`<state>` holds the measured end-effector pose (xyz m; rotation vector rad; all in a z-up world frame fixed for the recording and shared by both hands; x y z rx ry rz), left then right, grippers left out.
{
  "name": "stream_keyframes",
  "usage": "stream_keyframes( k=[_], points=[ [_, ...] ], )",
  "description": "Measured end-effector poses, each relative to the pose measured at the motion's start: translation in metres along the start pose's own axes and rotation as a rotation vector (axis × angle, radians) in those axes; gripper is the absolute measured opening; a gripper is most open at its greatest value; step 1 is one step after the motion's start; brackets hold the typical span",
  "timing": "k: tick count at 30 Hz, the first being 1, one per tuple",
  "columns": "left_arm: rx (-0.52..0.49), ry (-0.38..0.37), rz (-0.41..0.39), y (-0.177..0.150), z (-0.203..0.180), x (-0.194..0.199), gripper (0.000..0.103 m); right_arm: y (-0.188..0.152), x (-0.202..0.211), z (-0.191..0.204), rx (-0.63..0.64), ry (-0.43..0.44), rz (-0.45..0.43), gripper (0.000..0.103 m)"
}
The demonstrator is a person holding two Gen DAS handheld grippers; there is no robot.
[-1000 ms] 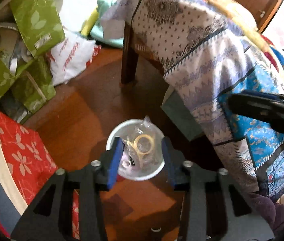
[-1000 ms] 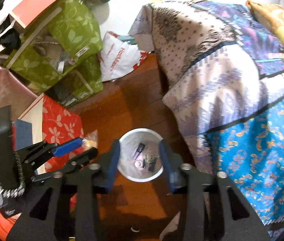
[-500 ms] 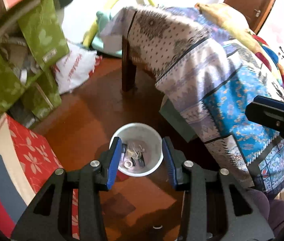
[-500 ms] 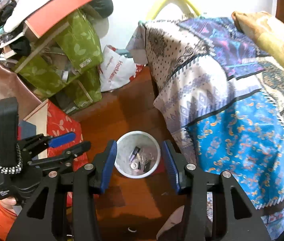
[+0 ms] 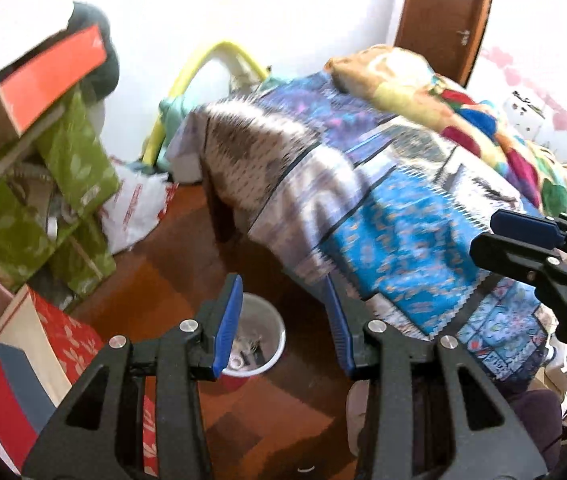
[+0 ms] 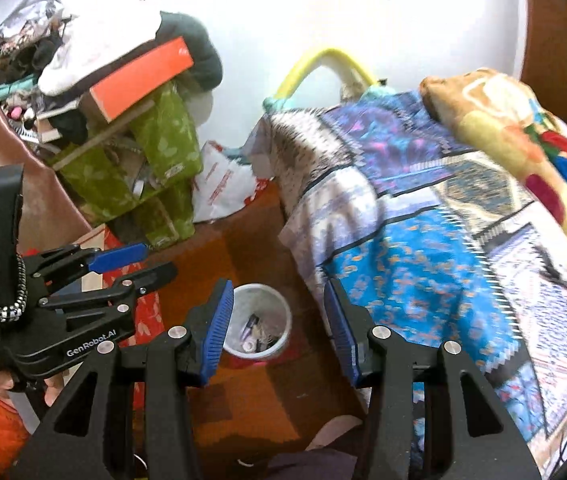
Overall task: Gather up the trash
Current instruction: 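Move both tools back to the bed toward the marker and razor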
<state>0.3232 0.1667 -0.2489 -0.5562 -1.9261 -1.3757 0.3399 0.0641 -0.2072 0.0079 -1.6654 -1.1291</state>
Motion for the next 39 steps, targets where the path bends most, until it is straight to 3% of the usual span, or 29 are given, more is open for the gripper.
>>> stream_keyframes(
  k=[9, 17, 21, 31, 39],
  points=[
    [-0.111, -0.088, -0.084, 0.034, -0.098, 0.021, 0.049, -0.006, 0.06, -0.075, -0.088, -0.11, -0.093, 0.044],
    [-0.226, -0.162, -0.104, 0.064, -0.189, -0.003, 0.052, -0.026, 0.09, -0.168, -0.189, -0.237, -0.119, 0.044],
    [-0.271, -0.209, -0.089, 0.071, -0.235, -0.032, 0.053, -0.04, 0.092, -0.215, -0.231, -0.302, -0.11, 0.044],
    [-0.366, -0.321, 0.042, 0.072, -0.319, -0.132, 0.053, -0.077, 0.063, -0.321, -0.368, -0.387, -0.027, 0.044],
    [-0.433, -0.368, 0.12, 0.076, -0.357, -0.209, 0.053, -0.1, 0.018, -0.376, -0.45, -0.383, 0.046, 0.044]
  ],
)
Point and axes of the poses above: each gripper's, at about its wrist camera, not at the fingertips, and x roughly against the way its jaws point, z to its left, y to its top, the point moved 10 cm from there along -x, roughly the way its jaws point, and after that the axes turned 9 degrees about -y, right-handed, at the moved point
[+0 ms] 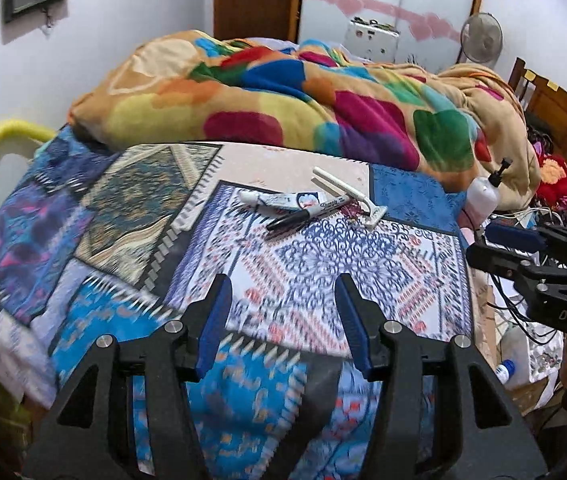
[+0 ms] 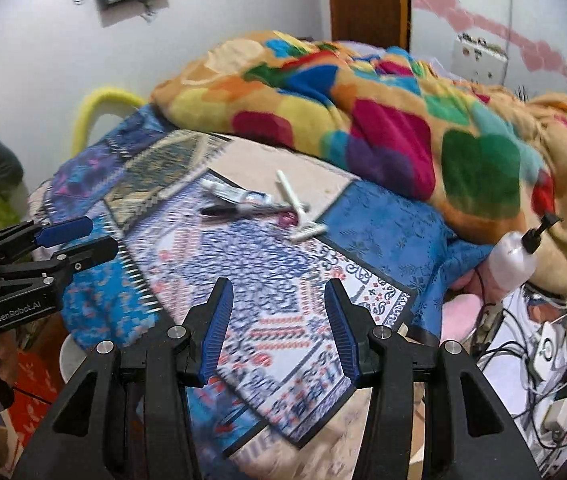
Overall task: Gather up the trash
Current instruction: 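Move both tools back to the bed toward the marker and razor, then grasp the Sharpie marker with the left tool while the right tool grasps the white razor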
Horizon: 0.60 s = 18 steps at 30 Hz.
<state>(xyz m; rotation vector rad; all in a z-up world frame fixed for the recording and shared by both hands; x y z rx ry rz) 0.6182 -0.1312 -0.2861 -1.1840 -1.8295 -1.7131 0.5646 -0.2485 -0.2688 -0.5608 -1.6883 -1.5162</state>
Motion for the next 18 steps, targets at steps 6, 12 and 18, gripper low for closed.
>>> stream_keyframes(
  k=[6, 12, 18],
  points=[
    [0.044, -0.038, 0.003, 0.021, 0.011, -0.049, 0.053, 0.017, -0.051, -0.01, -0.092, 0.018, 0.045, 0.044],
    [0.051, -0.046, 0.015, 0.035, 0.022, -0.09, 0.053, 0.031, -0.09, -0.003, -0.069, -0.001, 0.06, 0.044],
    [0.019, -0.087, 0.023, 0.044, 0.017, -0.117, 0.053, 0.037, -0.11, 0.001, 0.032, -0.06, 0.038, 0.044]
  ],
)
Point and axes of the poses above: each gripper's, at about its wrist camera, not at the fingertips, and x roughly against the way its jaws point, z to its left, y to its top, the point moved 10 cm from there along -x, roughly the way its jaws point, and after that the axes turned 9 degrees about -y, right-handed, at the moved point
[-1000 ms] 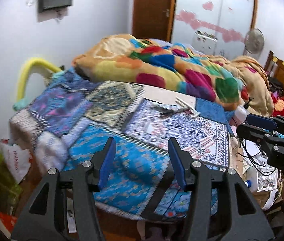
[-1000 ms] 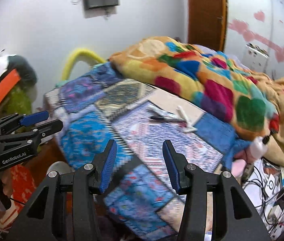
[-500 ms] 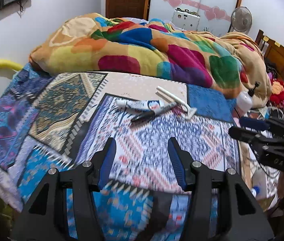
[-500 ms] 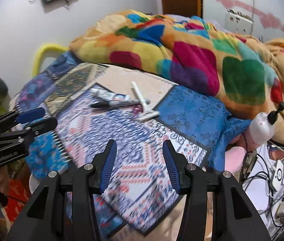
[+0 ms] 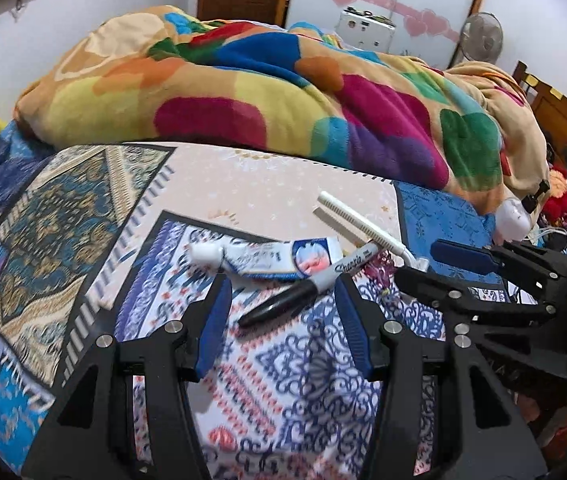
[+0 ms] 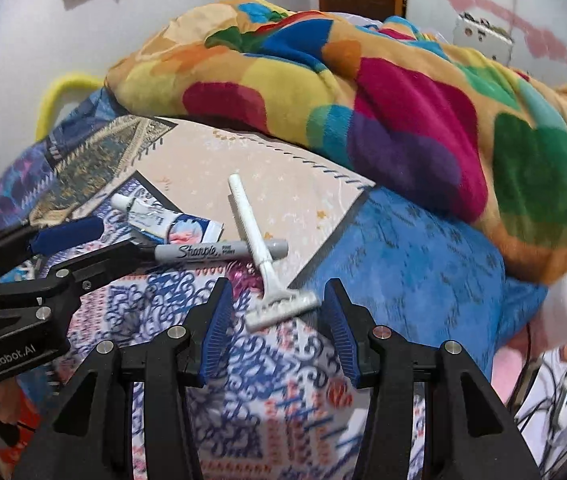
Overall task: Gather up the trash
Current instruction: 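Grasp the Sharpie marker with the left tool while the right tool grasps the white razor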
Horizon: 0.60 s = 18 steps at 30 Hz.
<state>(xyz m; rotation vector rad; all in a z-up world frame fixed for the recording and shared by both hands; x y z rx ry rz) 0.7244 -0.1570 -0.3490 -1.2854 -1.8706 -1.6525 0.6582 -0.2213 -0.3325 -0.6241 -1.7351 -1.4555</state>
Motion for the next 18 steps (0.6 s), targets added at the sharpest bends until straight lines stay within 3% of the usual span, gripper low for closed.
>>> stream_keyframes(
  k=[3, 4, 5, 7, 8, 14, 18],
  points=[
    [0.006, -0.006, 0.021, -0.002, -0.001, -0.01, 0.053, 0.004, -0.001, -0.002, 0.022, -0.005, -0.029, 0.044],
    [0.003, -0.014, 0.029, -0.003, -0.002, -0.013, 0.053, 0.005, 0.0, -0.003, 0.03, -0.012, -0.043, 0.04],
    [-0.004, -0.023, 0.038, -0.005, -0.004, -0.015, 0.049, 0.006, -0.001, -0.003, 0.037, -0.001, -0.042, 0.028],
    [-0.029, -0.025, 0.051, -0.009, -0.009, -0.017, 0.038, 0.005, -0.003, -0.002, 0.041, 0.032, -0.026, 0.017],
    [-0.046, -0.037, 0.065, -0.013, -0.014, -0.018, 0.03, 0.006, -0.003, -0.001, 0.048, 0.034, -0.029, 0.016],
    [-0.097, -0.029, 0.081, -0.028, -0.029, -0.011, 0.014, 0.004, 0.002, 0.007, 0.097, 0.041, -0.029, 0.008],
    [-0.099, -0.024, 0.098, -0.045, -0.035, -0.001, 0.012, -0.012, 0.011, 0.004, 0.074, 0.062, 0.007, 0.008]
  ],
)
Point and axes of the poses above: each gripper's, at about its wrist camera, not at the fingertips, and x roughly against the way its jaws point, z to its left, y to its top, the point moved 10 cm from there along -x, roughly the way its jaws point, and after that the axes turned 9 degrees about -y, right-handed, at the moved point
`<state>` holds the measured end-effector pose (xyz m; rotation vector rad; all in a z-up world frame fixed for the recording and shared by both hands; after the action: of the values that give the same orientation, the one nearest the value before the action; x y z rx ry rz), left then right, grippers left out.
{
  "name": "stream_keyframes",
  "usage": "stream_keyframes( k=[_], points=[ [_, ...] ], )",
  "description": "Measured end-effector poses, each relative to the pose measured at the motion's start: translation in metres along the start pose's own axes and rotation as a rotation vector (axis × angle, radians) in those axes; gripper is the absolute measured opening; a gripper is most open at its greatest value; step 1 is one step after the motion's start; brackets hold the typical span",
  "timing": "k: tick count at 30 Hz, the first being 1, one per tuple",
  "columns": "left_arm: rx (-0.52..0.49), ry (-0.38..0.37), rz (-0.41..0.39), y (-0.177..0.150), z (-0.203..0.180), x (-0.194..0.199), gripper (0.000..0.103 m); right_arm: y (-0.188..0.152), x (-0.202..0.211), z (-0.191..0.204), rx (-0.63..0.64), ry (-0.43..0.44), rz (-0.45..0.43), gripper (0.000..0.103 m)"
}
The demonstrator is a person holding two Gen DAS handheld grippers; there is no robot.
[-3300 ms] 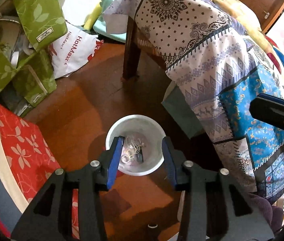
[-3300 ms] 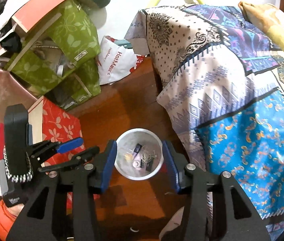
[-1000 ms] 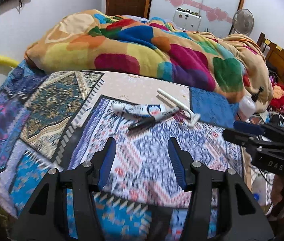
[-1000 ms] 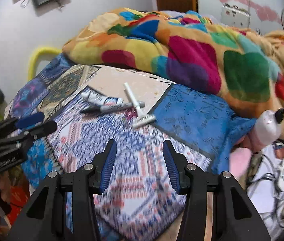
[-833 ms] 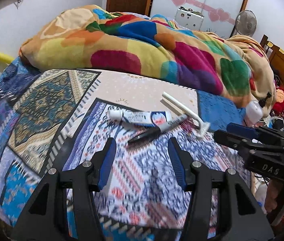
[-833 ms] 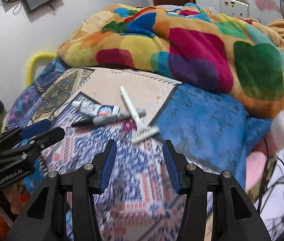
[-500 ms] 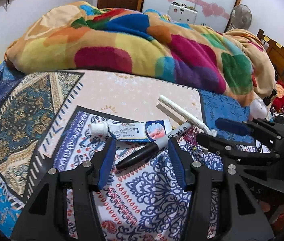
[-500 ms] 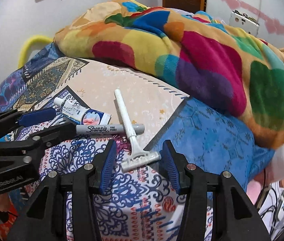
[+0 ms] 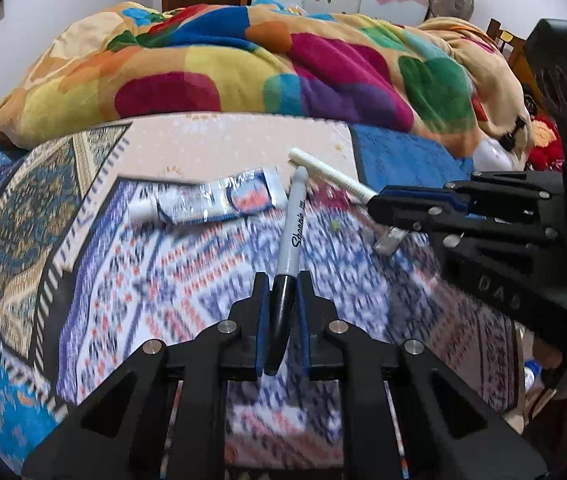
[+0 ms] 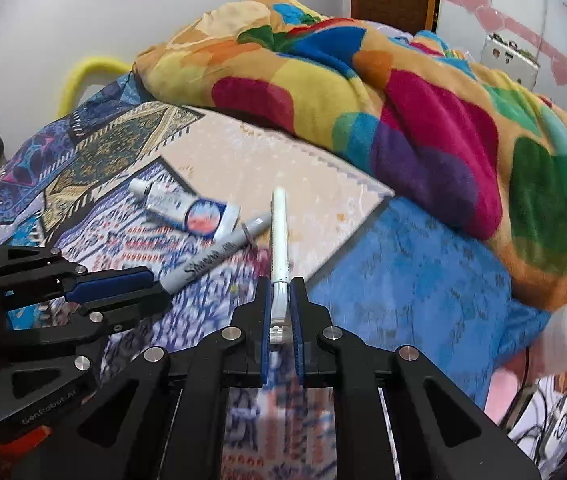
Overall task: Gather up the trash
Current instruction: 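Grasp the Sharpie marker with the left tool while the right tool grasps the white razor, then carry the marker and razor with both tools over the white bucket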
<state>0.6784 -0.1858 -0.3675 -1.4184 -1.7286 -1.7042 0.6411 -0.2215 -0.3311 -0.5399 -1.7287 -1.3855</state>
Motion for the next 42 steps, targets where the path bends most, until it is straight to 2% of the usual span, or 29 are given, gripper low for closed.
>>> stream_keyframes(
  k=[9, 13, 16, 19, 21, 26, 31, 33, 37, 42],
  points=[
    [-0.04, 0.061, 0.036, -0.05, -0.017, 0.029, 0.012, -0.052, 0.033, -0.001, -0.008, 0.035, 0.049, 0.008],
    [-0.012, 0.029, 0.07, -0.065, -0.026, 0.032, 0.012, -0.067, 0.042, 0.004, -0.026, 0.068, 0.066, 0.009],
    [-0.006, 0.001, 0.063, -0.065, -0.033, 0.031, 0.012, -0.068, 0.042, 0.011, 0.01, 0.055, 0.053, 0.009],
    [-0.017, 0.005, 0.067, -0.061, -0.035, 0.026, 0.013, -0.067, 0.037, 0.018, 0.039, 0.054, 0.062, 0.009],
    [-0.019, 0.005, 0.069, -0.058, -0.035, 0.024, 0.018, -0.066, 0.033, 0.018, 0.046, 0.046, 0.069, 0.009],
    [-0.004, 0.007, 0.05, -0.05, -0.034, 0.018, 0.019, -0.065, 0.026, 0.018, 0.032, 0.054, 0.083, 0.009],
    [-0.02, 0.043, 0.02, -0.046, -0.034, 0.016, 0.018, -0.066, 0.029, 0.022, 0.081, 0.007, 0.023, 0.009],
    [-0.034, 0.061, 0.02, -0.046, -0.033, 0.016, 0.011, -0.067, 0.031, 0.022, 0.072, -0.002, 0.014, 0.009],
    [0.029, 0.01, 0.023, -0.049, -0.028, 0.021, 0.011, -0.066, 0.042, 0.025, 0.053, 0.019, -0.006, 0.009],
    [0.034, 0.032, -0.002, -0.051, -0.029, 0.044, 0.011, -0.057, 0.067, 0.029, 0.04, 0.021, -0.046, 0.009]
  ],
)
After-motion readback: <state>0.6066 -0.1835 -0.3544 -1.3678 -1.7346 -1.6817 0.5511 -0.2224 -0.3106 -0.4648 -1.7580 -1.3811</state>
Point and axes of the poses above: each gripper's, at about its wrist camera, not at the fingertips, and x roughly against the way its jaws point, z to its left, y to its top, the point moved 10 cm from there along -x, roughly the way its jaws point, and after that the axes turned 9 degrees about -y, right-handed, at the moved point
